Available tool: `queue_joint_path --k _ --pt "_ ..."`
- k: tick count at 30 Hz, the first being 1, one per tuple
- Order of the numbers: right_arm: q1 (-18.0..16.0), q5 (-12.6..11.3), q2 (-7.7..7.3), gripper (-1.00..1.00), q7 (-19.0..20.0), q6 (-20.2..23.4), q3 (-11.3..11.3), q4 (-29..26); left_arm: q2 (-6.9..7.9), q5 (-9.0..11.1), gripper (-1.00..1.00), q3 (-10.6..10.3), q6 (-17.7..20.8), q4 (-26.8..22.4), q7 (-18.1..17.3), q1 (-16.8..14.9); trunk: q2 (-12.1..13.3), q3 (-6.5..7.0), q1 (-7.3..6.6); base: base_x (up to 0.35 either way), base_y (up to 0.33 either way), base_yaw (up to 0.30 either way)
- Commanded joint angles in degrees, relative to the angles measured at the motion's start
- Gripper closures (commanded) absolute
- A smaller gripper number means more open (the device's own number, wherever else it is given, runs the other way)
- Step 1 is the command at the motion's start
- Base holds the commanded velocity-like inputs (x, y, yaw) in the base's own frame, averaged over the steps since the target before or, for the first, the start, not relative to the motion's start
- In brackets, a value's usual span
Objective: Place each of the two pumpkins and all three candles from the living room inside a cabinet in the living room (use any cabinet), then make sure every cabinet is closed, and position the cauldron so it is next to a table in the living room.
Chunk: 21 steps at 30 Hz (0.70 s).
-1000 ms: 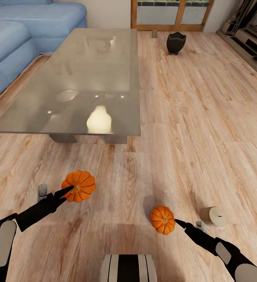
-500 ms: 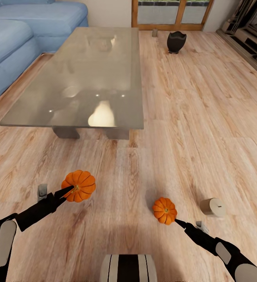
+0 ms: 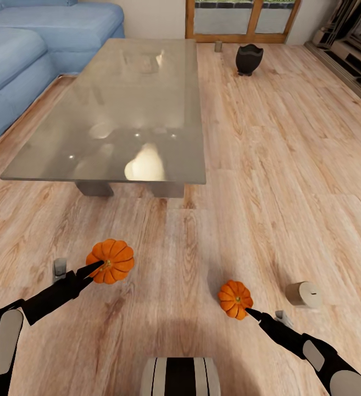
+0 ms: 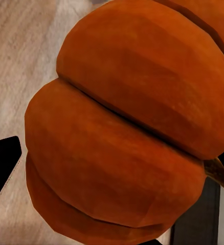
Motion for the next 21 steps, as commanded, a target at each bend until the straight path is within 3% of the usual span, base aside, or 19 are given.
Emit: queue_joint_path --k 1,21 --pt "0.0 -0.4 -0.01 -1.00 0.1 0.5 -0.1 0.0 -0.01 -0.1 1.00 0.1 0.3 0.0 -0.3 0.0 0.0 -0.03 0.01 0.096 0.080 0.000" --pt "0.0 -0.4 0.04 -1.00 0.1 0.5 -0.1 0.0 -0.01 -0.1 1.00 0.1 0.2 0.0 -0.4 0.0 0.0 -0.03 0.01 0.041 0.017 0.000"
